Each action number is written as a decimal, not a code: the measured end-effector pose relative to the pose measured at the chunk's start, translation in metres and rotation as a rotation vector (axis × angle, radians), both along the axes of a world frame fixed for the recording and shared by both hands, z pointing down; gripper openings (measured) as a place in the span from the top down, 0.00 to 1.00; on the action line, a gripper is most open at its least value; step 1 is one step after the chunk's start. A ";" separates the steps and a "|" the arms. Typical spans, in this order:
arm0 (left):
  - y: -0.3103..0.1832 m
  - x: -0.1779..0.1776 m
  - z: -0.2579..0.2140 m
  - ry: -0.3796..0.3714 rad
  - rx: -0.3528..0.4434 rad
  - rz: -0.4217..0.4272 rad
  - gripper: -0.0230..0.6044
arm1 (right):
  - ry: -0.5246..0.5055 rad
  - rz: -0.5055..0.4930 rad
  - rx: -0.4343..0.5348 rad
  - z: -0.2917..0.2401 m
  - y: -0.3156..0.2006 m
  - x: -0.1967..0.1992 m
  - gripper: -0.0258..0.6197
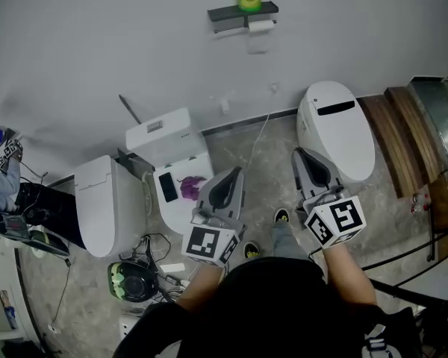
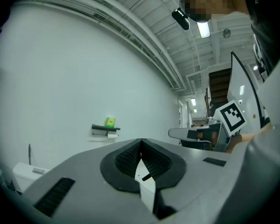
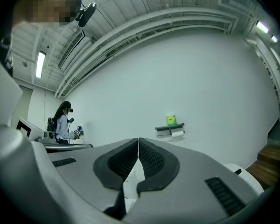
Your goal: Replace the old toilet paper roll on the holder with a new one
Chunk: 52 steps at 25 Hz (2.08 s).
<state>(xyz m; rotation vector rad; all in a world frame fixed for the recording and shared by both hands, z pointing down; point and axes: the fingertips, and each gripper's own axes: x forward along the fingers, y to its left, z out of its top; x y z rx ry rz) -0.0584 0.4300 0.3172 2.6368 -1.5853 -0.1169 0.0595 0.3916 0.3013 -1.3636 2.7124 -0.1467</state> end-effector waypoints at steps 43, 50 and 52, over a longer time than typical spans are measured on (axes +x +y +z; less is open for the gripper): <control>-0.276 0.085 0.009 -0.096 -0.023 -0.040 0.93 | -0.019 -0.111 -0.010 0.017 -0.289 0.060 0.93; -0.350 0.049 0.016 -0.080 -0.037 -0.027 0.93 | 0.009 -0.106 -0.034 0.026 -0.359 0.024 0.93; -0.371 0.040 0.014 -0.075 -0.036 -0.022 0.93 | 0.020 -0.102 -0.036 0.027 -0.378 0.016 0.93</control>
